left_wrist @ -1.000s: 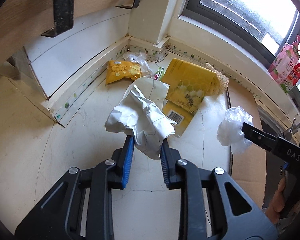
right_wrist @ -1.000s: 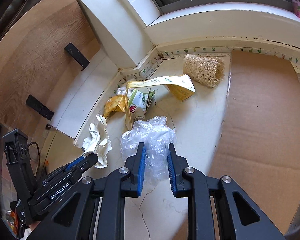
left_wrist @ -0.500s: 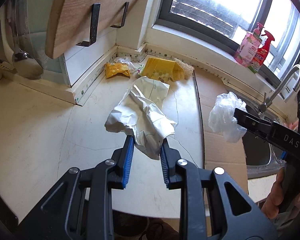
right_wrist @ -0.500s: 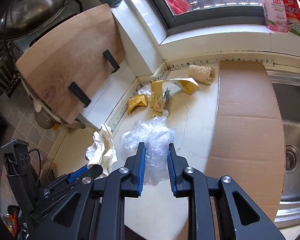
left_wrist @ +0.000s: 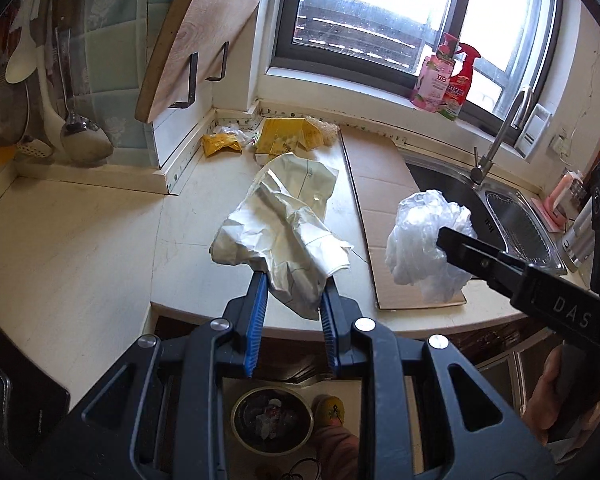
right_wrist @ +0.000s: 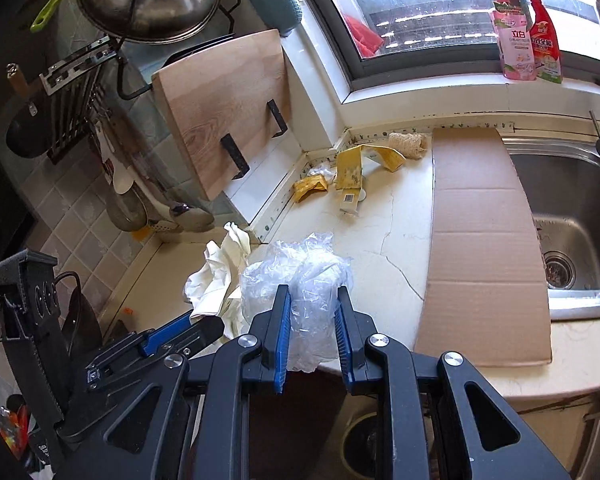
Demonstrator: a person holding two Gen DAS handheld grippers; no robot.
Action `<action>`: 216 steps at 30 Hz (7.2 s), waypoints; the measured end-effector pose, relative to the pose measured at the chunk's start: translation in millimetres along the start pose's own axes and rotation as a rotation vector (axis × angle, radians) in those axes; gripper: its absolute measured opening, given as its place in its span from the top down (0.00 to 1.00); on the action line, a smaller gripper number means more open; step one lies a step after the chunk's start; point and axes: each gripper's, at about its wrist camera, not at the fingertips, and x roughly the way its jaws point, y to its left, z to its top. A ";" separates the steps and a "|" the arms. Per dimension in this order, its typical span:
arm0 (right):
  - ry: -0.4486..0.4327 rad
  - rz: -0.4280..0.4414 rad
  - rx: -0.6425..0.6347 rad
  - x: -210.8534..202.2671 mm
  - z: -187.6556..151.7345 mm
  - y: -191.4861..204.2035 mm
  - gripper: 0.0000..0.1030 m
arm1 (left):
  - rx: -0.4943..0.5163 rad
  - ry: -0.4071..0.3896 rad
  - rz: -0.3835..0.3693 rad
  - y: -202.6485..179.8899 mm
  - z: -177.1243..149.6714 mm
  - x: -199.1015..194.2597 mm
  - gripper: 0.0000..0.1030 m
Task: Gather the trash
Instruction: 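Carry the paper and plastic bag down over the bin and release both, then raise both open tools back up to the counter, then grasp the yellow paper bag with the left tool while the right tool grasps the loofah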
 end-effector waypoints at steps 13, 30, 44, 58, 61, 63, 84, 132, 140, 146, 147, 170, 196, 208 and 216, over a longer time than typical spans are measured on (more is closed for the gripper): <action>0.080 -0.005 -0.036 -39.6 -57.4 25.0 0.81 | -0.012 0.019 0.011 -5.6 -33.1 -25.4 0.78; 0.216 0.019 -0.083 38.7 -130.8 -27.3 0.81 | -0.147 0.143 0.118 11.3 -142.1 48.0 0.78; 0.378 0.002 -0.092 172.0 -286.3 -111.2 0.81 | -0.215 0.319 0.172 35.9 -301.6 172.9 0.78; 0.445 -0.023 -0.124 294.9 -403.4 -173.5 0.79 | -0.200 0.363 0.163 66.3 -407.5 289.3 0.78; 0.460 -0.028 -0.126 313.9 -419.5 -184.1 0.79 | -0.202 0.385 0.157 72.3 -419.5 308.9 0.77; 0.478 -0.032 -0.124 325.6 -430.4 -186.3 0.77 | -0.205 0.402 0.149 70.9 -431.0 314.7 0.76; 0.492 -0.077 -0.047 291.0 -422.1 -179.3 0.46 | -0.224 0.536 0.170 70.2 -402.0 281.0 0.45; 0.010 -0.048 -0.125 -123.8 54.1 18.4 0.36 | 0.208 0.156 0.124 -22.3 58.1 -43.5 0.38; 0.002 -0.102 0.022 -61.5 89.0 -31.3 0.36 | 0.184 0.116 0.089 -23.4 97.3 28.5 0.36; 0.040 -0.122 0.015 -5.4 127.3 -72.3 0.36 | 0.145 0.103 0.075 -32.5 127.0 97.6 0.36; 0.045 -0.115 0.011 5.0 135.3 -80.0 0.36 | 0.144 0.106 0.084 -34.1 132.7 111.7 0.36; 0.180 0.001 0.194 338.0 299.9 -251.8 0.36 | -0.192 0.215 0.216 10.7 236.3 379.3 0.43; 0.071 0.000 -0.006 379.0 279.2 -219.6 0.95 | -0.165 0.054 0.351 1.0 227.9 350.8 0.99; 0.006 0.015 0.047 282.6 268.1 -218.2 0.96 | -0.143 -0.005 0.344 -12.0 206.2 270.8 1.00; -0.048 0.001 0.048 190.1 232.0 -196.0 0.96 | -0.089 -0.055 0.302 -28.1 171.4 195.6 1.00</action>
